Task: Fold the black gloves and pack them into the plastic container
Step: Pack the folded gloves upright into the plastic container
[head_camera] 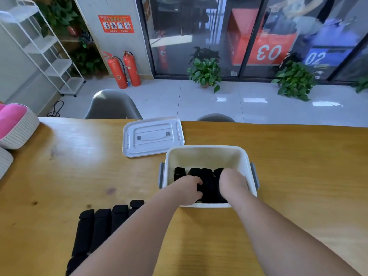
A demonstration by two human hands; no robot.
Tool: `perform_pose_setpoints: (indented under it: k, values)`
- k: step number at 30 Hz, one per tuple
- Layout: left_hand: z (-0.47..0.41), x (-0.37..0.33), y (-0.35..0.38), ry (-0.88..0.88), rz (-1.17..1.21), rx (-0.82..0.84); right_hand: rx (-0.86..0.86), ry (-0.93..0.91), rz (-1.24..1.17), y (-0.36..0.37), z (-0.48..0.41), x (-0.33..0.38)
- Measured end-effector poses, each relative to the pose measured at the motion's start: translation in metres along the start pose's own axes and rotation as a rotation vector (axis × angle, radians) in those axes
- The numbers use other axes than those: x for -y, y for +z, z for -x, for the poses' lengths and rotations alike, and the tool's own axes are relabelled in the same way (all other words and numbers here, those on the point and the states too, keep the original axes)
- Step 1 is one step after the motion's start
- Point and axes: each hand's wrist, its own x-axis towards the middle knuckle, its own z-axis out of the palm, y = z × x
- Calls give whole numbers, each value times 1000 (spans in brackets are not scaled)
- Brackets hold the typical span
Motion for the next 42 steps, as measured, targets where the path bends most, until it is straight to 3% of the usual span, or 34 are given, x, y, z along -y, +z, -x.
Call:
perform_pose_setpoints:
  k: [4, 7, 10, 17, 23, 33, 37, 42]
  values:
    - [-5, -2, 1, -18, -92, 26, -83, -98, 173, 2, -1, 2]
    - [-8, -2, 3, -27, -134, 18, 26, -114, 197, 3, -2, -1]
    - [-11, 0, 5, -23, -123, 46, 135, -133, 181, 2, -6, -6]
    - [-16, 1, 4, -43, -146, 108, 153, -229, 113, 9, -8, -12]
    - [-12, -8, 0, -120, -252, 90, 247, -206, 135, 10, 0, -5]
    - [-7, -2, -10, -137, -310, 115, 364, -298, -88, 1, 9, -10]
    - [4, -1, -14, -85, -248, 36, 365, -310, -116, -10, 20, -7]
    - [28, 8, -30, -6, -197, -151, 228, -317, -25, -20, 32, 14]
